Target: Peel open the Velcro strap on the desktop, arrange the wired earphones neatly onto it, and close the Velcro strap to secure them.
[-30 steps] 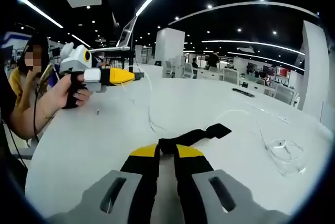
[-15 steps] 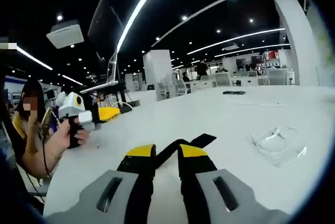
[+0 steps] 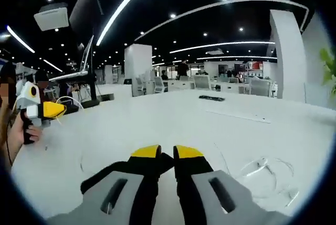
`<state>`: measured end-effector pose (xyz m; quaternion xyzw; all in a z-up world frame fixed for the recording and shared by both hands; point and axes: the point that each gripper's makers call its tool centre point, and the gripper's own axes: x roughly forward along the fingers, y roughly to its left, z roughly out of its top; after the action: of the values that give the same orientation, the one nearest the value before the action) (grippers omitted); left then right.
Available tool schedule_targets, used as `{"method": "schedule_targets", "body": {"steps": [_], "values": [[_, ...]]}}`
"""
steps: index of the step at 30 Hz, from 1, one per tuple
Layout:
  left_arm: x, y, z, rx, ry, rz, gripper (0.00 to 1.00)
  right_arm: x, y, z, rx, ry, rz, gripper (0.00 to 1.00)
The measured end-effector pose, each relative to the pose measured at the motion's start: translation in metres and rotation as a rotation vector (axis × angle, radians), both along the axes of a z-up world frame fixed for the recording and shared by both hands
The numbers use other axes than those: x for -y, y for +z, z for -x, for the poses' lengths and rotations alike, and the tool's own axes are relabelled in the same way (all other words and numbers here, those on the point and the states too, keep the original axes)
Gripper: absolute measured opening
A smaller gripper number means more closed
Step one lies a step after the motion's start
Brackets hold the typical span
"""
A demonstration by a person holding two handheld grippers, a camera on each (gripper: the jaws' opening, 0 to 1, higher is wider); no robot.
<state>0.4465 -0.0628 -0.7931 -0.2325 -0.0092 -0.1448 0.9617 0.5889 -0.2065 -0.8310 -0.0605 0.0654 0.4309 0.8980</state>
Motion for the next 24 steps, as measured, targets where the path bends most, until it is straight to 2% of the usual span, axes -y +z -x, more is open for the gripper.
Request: {"method": "schedule_targets", "body": {"steps": [4, 9, 17, 24], "values": [[-0.001, 0.001, 0.000, 0.004, 0.001, 0.012, 0.05, -0.002, 0.001, -0.002, 0.009, 0.013, -0.001, 0.13], [0.002, 0.001, 0.000, 0.007, -0.007, 0.000, 0.05, -0.003, -0.005, -0.001, -0.025, 0.017, -0.001, 0.10], [0.004, 0.001, 0.000, 0.007, -0.012, -0.009, 0.05, -0.012, -0.010, 0.008, 0.027, 0.069, 0.068, 0.04], [0.005, -0.001, 0.001, 0.005, -0.010, -0.028, 0.05, -0.019, -0.016, 0.014, 0.034, 0.118, 0.106, 0.04]]}}
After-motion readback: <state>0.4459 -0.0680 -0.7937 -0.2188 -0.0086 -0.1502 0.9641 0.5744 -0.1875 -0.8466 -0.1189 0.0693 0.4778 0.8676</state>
